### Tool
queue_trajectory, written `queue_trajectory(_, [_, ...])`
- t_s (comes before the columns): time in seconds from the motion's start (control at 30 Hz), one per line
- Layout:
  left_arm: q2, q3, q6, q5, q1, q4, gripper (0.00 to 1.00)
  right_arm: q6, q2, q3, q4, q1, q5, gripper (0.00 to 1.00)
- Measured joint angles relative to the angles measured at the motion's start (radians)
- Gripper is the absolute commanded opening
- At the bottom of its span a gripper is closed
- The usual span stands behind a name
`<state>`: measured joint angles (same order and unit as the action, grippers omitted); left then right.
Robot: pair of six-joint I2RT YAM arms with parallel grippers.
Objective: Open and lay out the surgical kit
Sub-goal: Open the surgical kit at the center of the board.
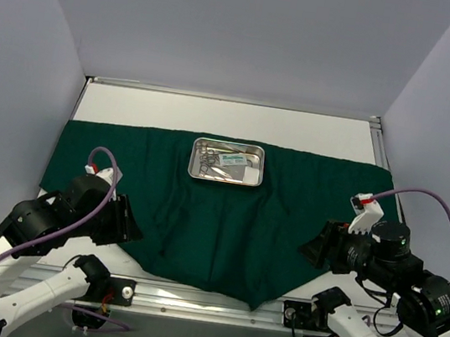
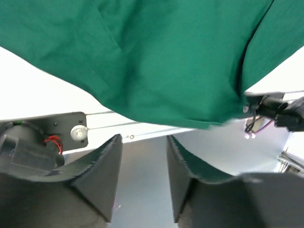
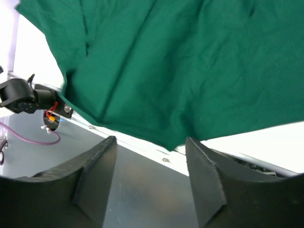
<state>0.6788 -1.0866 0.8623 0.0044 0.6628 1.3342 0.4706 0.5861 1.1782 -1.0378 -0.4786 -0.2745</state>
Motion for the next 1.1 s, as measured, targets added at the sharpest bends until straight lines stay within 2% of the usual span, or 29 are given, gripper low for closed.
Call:
queue_trajectory(0.13, [-0.004,0.006,0.013,0.003,0.000,0.015,0.66,0.005,0.014,0.000,-0.013,0.000,0.038,0.63])
queue_trajectory(0.27, [0.022,0.000,0.017,-0.061,0.000,0.020,0.70,0.017,0.060,-0.019,0.015,0.000,0.116,0.68])
queue_trajectory(0.33, [0.064,-0.009,0.015,-0.112,0.000,0.021,0.76,0.026,0.104,-0.048,0.059,0.000,0.171,0.70])
queue_trajectory(0.4, [0.127,-0.015,0.012,-0.158,-0.003,0.011,0.78,0.032,0.162,-0.081,0.119,0.000,0.231,0.71])
queue_trajectory(0.47, [0.218,-0.016,-0.010,-0.203,-0.016,-0.023,0.84,0.040,0.245,-0.115,0.190,0.000,0.296,0.71])
queue_trajectory(0.53, [0.315,-0.027,-0.034,-0.235,-0.046,-0.070,0.85,0.050,0.336,-0.141,0.263,0.002,0.358,0.71])
queue_trajectory(0.67, [0.527,-0.042,-0.097,-0.253,-0.175,-0.227,0.84,0.053,0.542,-0.174,0.434,0.029,0.444,0.67])
queue_trajectory(0.8, [0.712,-0.060,-0.138,-0.264,-0.307,-0.370,0.81,0.052,0.713,-0.180,0.586,0.107,0.462,0.63])
queue_trajectory(0.93, [0.895,-0.139,-0.161,-0.295,-0.358,-0.459,0.80,0.055,0.859,-0.180,0.702,0.182,0.472,0.63])
queue_trajectory(1.1, [1.107,-0.246,-0.172,-0.314,-0.393,-0.541,0.80,0.068,1.005,-0.175,0.806,0.221,0.507,0.61])
